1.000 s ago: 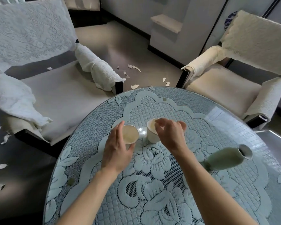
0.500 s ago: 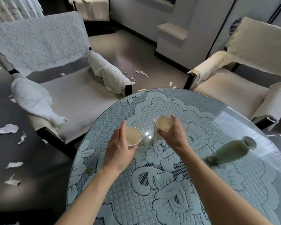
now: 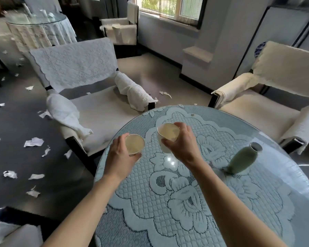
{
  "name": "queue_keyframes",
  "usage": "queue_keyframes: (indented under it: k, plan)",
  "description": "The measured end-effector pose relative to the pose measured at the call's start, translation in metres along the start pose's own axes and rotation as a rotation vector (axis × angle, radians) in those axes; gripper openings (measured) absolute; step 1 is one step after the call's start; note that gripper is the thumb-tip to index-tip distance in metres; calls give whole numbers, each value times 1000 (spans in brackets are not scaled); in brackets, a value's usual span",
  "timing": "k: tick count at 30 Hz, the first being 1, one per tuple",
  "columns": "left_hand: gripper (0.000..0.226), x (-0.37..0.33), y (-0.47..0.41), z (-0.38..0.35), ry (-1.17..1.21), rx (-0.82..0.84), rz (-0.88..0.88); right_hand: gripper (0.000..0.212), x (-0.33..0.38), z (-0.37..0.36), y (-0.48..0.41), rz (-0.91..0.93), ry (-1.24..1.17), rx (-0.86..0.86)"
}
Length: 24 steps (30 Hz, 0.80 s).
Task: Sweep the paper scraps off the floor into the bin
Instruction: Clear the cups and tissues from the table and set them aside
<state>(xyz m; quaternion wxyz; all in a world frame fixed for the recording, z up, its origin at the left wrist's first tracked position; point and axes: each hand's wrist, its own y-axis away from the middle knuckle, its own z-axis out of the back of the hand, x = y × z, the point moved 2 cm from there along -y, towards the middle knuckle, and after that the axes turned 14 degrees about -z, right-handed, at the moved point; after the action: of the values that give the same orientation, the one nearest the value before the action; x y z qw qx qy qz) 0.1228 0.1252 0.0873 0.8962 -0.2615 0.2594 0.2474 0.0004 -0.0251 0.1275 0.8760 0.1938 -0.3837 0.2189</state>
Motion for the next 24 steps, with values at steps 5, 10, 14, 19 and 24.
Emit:
queue_keyframes:
  k: [5, 10, 14, 19, 24]
  plan:
    - [77, 28, 3, 35, -12, -30, 19, 67, 36, -38, 17, 9, -2, 47]
    - [77, 80, -20, 75, 2, -47, 1, 64, 90, -86, 7, 36, 24, 49]
    - [75, 155, -51, 118, 11, -71, 0, 62, 152, -150, -16, 49, 19, 28]
    - [74, 260, -84, 193, -8, -64, 20, 61, 246, -252, -46, 65, 8, 95]
    - [72, 359, -124, 264, -80, -96, 35, 59, 335, -340, -73, 114, -10, 181]
